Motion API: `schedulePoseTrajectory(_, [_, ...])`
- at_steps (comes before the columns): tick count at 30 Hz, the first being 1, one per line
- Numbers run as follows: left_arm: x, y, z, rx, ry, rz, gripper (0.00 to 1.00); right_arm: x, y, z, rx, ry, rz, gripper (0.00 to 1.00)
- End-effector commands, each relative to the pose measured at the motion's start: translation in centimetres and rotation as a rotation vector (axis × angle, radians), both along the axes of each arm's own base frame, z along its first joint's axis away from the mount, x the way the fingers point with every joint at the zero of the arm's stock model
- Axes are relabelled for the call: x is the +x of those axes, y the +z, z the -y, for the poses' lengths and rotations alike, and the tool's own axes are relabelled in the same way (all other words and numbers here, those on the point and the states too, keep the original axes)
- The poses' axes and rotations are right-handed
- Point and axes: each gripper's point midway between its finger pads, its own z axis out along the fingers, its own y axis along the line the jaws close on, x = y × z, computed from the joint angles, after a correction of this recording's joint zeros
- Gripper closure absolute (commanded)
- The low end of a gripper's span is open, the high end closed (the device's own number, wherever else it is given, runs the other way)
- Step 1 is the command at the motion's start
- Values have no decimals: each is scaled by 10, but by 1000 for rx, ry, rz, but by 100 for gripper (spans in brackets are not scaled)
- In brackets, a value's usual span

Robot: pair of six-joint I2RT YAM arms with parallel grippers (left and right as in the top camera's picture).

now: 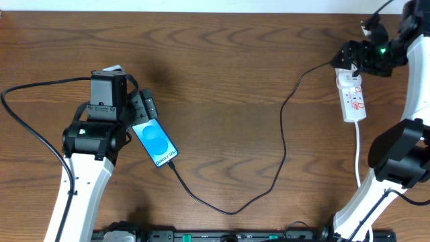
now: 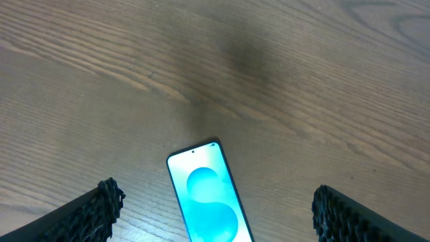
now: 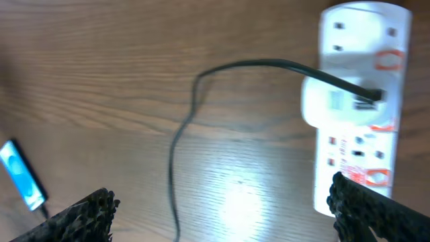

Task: Plug charger to phone and switch on socket
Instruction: 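Move the right gripper over the power strip's charger socket switch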

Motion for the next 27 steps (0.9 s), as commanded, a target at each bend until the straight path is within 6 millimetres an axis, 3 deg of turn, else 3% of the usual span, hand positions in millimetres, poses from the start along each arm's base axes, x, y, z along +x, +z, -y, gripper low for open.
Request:
schedulePoseTrajectory(1, [3, 5, -2, 23, -5, 8, 7, -1, 0, 23, -78, -17, 4, 1])
schedulePoseTrajectory(13, [3, 5, -2, 23, -5, 8, 7, -8, -8, 57, -87, -64, -8, 1])
schedulePoseTrajectory(19, [3, 5, -2, 22, -5, 8, 7, -12, -38, 62, -74, -44, -87, 1])
schedulePoseTrajectory(27, [3, 5, -2, 23, -5, 8, 7, -2, -88, 68, -63, -34, -149, 1])
